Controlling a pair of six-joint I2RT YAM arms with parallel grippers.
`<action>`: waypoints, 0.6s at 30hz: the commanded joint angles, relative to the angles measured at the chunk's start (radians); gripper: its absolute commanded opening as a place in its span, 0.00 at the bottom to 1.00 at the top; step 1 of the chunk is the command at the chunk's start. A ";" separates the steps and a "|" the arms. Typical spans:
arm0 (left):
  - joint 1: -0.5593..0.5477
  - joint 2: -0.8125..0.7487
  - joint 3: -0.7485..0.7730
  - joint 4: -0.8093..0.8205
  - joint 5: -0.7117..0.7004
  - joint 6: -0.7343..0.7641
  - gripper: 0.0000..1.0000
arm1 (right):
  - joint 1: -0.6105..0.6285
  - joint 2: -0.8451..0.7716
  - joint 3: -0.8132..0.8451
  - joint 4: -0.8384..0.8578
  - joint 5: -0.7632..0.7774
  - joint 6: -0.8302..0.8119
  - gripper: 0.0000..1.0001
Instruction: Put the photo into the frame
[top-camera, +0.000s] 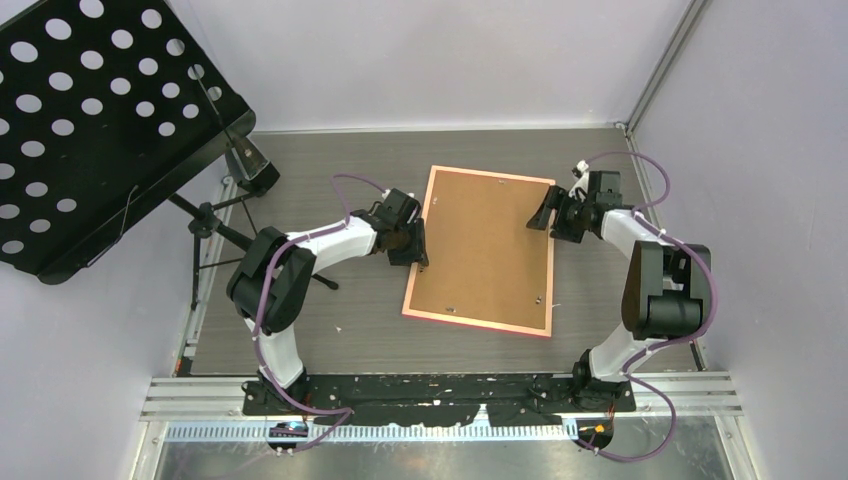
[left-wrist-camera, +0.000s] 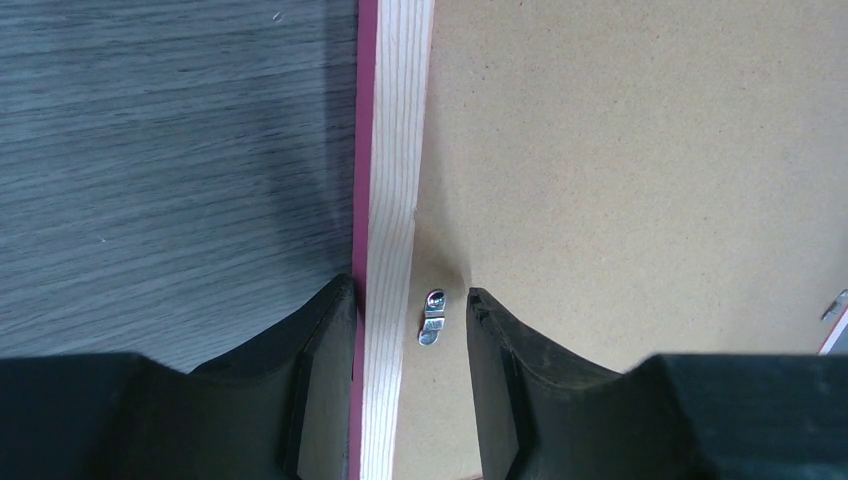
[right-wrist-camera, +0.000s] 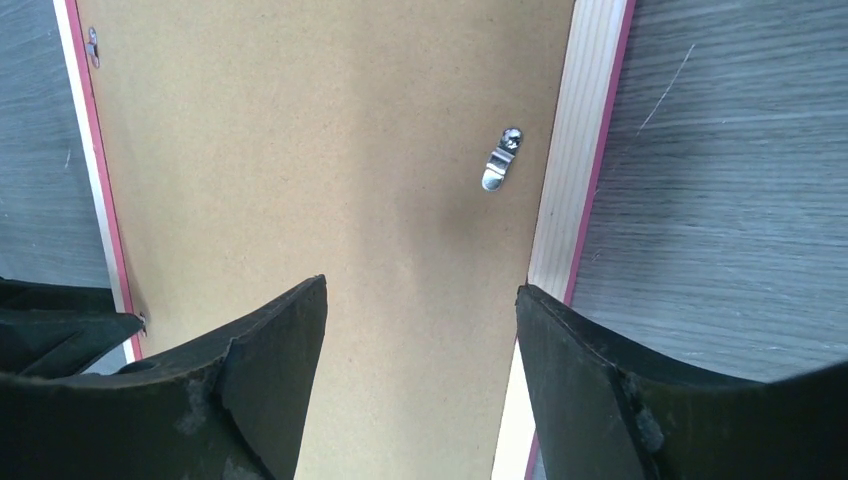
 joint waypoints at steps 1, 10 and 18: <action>-0.002 -0.047 0.005 0.031 0.012 -0.006 0.43 | 0.017 -0.074 0.068 -0.056 0.056 -0.075 0.76; -0.003 -0.048 0.007 0.030 0.015 -0.006 0.45 | 0.041 -0.096 0.110 -0.148 0.155 -0.147 0.77; -0.002 -0.048 0.013 0.022 0.013 -0.008 0.59 | 0.050 -0.108 0.131 -0.185 0.190 -0.186 0.77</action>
